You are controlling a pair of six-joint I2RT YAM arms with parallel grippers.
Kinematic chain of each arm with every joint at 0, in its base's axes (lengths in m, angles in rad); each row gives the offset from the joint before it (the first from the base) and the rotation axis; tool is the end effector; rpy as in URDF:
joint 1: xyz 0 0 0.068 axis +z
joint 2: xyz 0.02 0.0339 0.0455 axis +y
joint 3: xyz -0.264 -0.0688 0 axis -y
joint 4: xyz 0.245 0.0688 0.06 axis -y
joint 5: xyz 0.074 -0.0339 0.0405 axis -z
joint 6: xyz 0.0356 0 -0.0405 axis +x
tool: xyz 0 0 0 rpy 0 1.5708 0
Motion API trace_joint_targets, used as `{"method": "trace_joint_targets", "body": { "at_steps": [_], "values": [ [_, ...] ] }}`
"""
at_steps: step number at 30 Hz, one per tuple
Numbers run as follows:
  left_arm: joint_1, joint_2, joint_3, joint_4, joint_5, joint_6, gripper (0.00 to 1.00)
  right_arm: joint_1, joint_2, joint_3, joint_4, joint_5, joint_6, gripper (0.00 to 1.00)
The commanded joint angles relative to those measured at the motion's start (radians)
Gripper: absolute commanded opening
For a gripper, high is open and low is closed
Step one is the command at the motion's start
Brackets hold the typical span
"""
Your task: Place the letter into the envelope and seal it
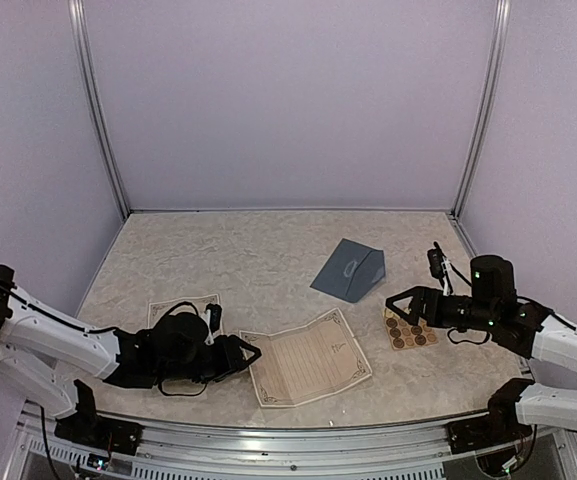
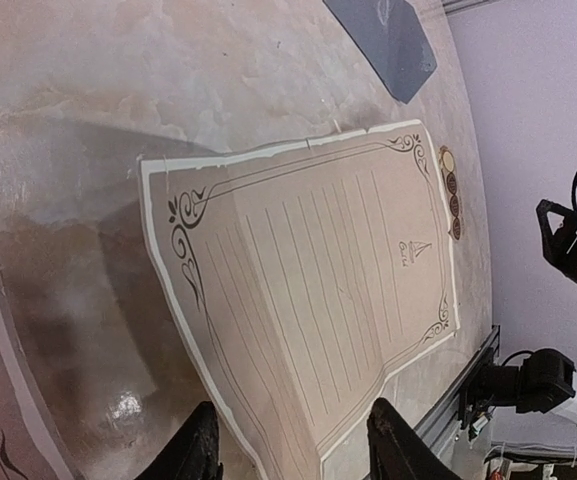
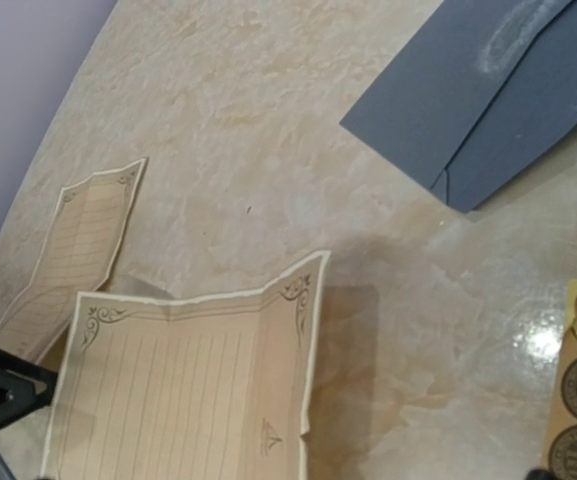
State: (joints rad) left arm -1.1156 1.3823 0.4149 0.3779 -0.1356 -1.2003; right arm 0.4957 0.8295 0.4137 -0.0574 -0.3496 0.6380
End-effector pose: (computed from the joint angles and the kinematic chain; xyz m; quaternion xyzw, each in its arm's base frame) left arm 0.1141 -0.2222 0.1444 -0.0692 0.8779 -0.4066 0.2434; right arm 0.1576 0.0991 0.2152 -0.0308 0.8445 0.4010 0.3537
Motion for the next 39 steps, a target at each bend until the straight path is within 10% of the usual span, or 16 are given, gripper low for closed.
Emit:
{"method": "trace_joint_targets", "body": {
  "at_steps": [1,15,22,39],
  "values": [
    [-0.012,0.048,0.043,0.033,0.025,0.008,0.44,0.017,0.011,-0.012,0.016,0.02,0.003,0.99],
    [-0.015,0.136,0.07,0.036,0.035,0.007,0.31,0.018,0.021,-0.019,0.016,0.029,-0.001,0.99],
    [-0.017,0.174,0.09,0.033,0.004,0.036,0.0,0.018,0.022,-0.024,0.015,0.026,-0.006,0.99],
    [-0.047,-0.225,0.203,-0.072,0.127,0.545,0.0,0.072,0.03,-0.002,0.158,-0.254,-0.053,0.99]
  ]
}}
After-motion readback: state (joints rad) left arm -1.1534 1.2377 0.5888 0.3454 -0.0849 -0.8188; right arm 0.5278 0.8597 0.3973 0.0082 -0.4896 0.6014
